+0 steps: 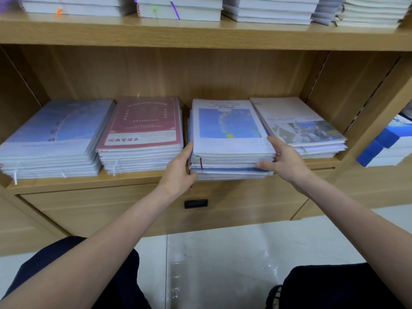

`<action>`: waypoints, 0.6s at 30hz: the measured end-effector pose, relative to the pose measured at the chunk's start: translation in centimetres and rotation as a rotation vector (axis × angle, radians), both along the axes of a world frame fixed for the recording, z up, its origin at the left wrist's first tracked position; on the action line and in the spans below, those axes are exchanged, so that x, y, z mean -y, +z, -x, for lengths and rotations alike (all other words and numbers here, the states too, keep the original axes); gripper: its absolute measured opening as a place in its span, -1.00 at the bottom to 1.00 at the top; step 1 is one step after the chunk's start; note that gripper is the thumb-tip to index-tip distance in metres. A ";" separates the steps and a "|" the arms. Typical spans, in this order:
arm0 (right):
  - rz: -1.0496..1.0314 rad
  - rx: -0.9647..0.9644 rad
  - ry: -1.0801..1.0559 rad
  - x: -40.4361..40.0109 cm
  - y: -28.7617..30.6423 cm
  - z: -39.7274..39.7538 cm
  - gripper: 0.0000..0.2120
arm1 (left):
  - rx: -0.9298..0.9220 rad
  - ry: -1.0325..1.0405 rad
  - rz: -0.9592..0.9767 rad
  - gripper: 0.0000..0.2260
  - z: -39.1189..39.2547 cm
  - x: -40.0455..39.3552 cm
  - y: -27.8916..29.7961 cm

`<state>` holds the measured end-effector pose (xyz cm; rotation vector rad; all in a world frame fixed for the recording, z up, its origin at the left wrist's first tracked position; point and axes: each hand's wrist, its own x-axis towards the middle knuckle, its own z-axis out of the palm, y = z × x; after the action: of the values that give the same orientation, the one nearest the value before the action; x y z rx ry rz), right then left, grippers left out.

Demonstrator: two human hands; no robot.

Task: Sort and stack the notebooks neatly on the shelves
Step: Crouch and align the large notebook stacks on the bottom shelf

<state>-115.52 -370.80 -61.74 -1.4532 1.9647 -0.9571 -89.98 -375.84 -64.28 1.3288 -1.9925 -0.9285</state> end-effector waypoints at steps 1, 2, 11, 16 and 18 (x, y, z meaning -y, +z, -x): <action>0.000 0.000 -0.001 0.0 -0.1 0.0 -0.19 | 0.005 -0.006 -0.006 -0.32 -0.1 0.0 0.0; 0.001 0.000 0.000 0.1 -0.1 0.1 -0.19 | 0.009 -0.014 -0.009 -0.32 -0.1 0.1 0.1; 0.029 0.149 0.007 -0.1 -0.1 -0.3 -0.13 | -0.075 0.002 -0.073 -0.30 0.0 0.7 -0.2; 0.000 0.067 0.048 0.2 0.2 -0.6 -0.09 | -0.156 0.043 -0.012 -0.34 0.4 0.3 0.7; -0.027 -0.056 0.074 0.2 0.2 -1.1 -0.12 | -0.070 0.016 0.046 -0.34 0.3 0.1 0.8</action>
<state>-114.45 -370.96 -61.52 -1.5414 1.9413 -0.8638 -90.30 -375.89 -63.53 1.2687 -1.9357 -0.9043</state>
